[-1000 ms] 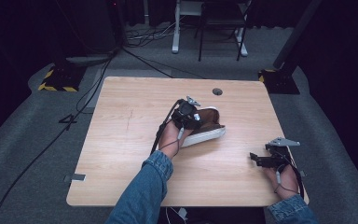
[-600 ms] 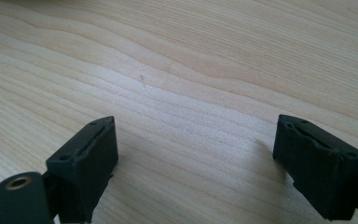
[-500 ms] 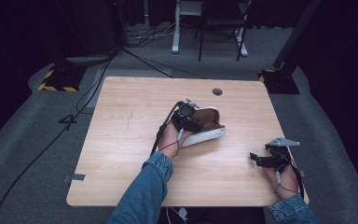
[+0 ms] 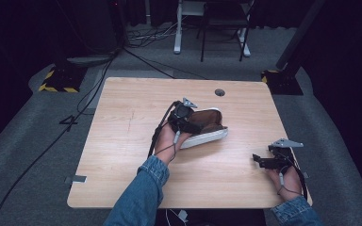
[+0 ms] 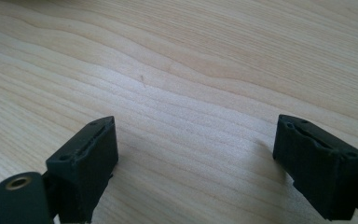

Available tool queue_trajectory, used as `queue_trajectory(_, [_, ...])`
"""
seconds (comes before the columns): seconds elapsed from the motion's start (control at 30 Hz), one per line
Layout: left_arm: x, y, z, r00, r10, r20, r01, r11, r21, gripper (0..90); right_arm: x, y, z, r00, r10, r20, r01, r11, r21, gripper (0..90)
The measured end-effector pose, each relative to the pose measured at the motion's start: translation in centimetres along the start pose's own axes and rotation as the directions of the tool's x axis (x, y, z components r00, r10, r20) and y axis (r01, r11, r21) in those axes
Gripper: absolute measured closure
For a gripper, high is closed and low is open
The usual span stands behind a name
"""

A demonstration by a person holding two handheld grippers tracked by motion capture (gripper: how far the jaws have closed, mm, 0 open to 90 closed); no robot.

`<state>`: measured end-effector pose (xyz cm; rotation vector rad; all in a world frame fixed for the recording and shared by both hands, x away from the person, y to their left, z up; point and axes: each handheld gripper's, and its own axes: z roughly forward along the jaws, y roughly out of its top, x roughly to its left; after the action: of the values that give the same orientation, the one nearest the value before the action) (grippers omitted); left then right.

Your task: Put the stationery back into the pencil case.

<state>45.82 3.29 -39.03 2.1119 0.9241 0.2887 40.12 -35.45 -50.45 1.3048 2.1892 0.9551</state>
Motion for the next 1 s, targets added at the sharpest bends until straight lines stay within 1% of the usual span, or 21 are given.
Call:
queue_trajectory(0.03, [-0.1,-0.2,-0.4,1.0,0.004,-0.004,-0.004,1.0,-0.002,26.9,0.0,0.0,0.0,1.0,0.0,0.0,0.0,1.0,0.0,14.3])
queue_trajectory(0.07, [-0.1,-0.2,-0.4,1.0,0.004,-0.004,-0.004,1.0,-0.002,26.9,0.0,0.0,0.0,1.0,0.0,0.0,0.0,1.0,0.0,14.3])
queue_trajectory(0.1, [-0.3,-0.5,-1.3,0.9999,0.01,-0.01,-0.01,0.9999,-0.01,26.9,0.0,0.0,0.0,1.0,0.001,0.0,-0.001,1.0,0.0,14.3])
queue_trajectory(0.13, [-0.4,-0.7,-1.8,0.9998,0.016,-0.014,-0.016,0.9998,-0.011,26.8,0.0,0.0,0.0,1.0,0.0,0.0,0.0,1.0,0.0,14.3])
queue_trajectory(0.17, [-0.4,-0.7,-1.8,0.9998,0.016,-0.014,-0.016,0.9998,-0.011,26.7,0.0,0.0,0.0,1.0,0.0,0.0,0.0,1.0,0.0,14.3])
queue_trajectory(0.2, [-0.6,-1.2,-2.8,0.9999,0.007,-0.013,-0.007,0.9998,-0.019,26.7,0.0,0.0,0.0,1.0,0.001,0.0,-0.001,1.0,0.0,14.3])
queue_trajectory(0.27, [-0.7,-1.5,-3.6,0.9998,0.008,-0.019,-0.009,0.9997,-0.024,26.4,0.1,0.0,0.0,1.0,0.001,0.001,-0.001,1.0,0.001,14.3])
queue_trajectory(0.3, [-0.7,-1.5,-3.6,0.9998,0.008,-0.019,-0.009,0.9997,-0.024,26.4,0.1,0.0,0.0,1.0,0.001,0.001,-0.001,1.0,0.001,14.3])
queue_trajectory(0.4, [-1.0,-2.0,-4.8,0.9998,0.007,-0.02,-0.007,0.9993,-0.037,26.4,0.1,0.0,0.0,1.0,0.002,0.002,-0.002,1.0,0.001,14.2])
queue_trajectory(0.43, [-1.1,-2.3,-5.5,0.9997,0.012,-0.024,-0.012,0.9992,-0.037,26.3,0.1,0.0,0.0,1.0,0.002,0.002,-0.002,1.0,0.001,14.2])
queue_trajectory(0.47, [-1.1,-2.3,-5.5,0.9997,0.012,-0.024,-0.012,0.9992,-0.037,26.2,0.1,0.0,0.0,1.0,0.002,0.002,-0.002,1.0,0.001,14.2])
queue_trajectory(0.53, [-1.2,-2.8,-6.4,0.9997,0.01,-0.022,-0.011,0.9989,-0.045,26.1,0.1,0.0,0.0,1.0,0.002,0.002,-0.002,1.0,0.001,14.2])
queue_trajectory(0.6, [-1.3,-3.0,-6.8,0.9997,0.008,-0.021,-0.009,0.999,-0.045,25.6,0.1,0.0,0.0,1.0,0.002,0.002,-0.002,1.0,0.001,14.3])
queue_trajectory(0.63, [-1.4,-3.4,-7.4,0.9996,0.015,-0.025,-0.016,0.9986,-0.051,25.3,0.1,0.0,0.0,1.0,0.002,0.002,-0.002,1.0,0.001,14.3])
queue_trajectory(0.67, [-1.5,-3.7,-7.7,0.9996,0.012,-0.024,-0.013,0.9984,-0.055,25.3,0.1,0.0,0.0,1.0,0.002,0.002,-0.002,1.0,0.001,14.2])
queue_trajectory(0.7, [-1.5,-3.7,-7.7,0.9996,0.012,-0.024,-0.013,0.9984,-0.055,25.3,0.1,0.0,0.0,1.0,0.002,0.002,-0.002,1.0,0.001,14.2])
queue_trajectory(0.77, [-1.6,-4.3,-8.1,0.9996,0.012,-0.027,-0.014,0.9981,-0.06,25.3,0.1,0.0,0.0,1.0,-0.001,0.001,0.001,1.0,0.0,14.2])
queue_trajectory(0.9, [-1.6,-5.3,-9.0,0.9996,0.001,-0.029,-0.003,0.9978,-0.066,25.3,0.1,0.0,0.0,1.0,-0.001,0.001,0.001,1.0,0.0,14.2])
queue_trajectory(1.0, [-1.6,-6.0,-9.8,0.9989,0.008,-0.046,-0.011,0.9979,-0.064,25.3,0.1,0.0,0.0,1.0,0.0,0.001,0.0,1.0,0.0,14.3])
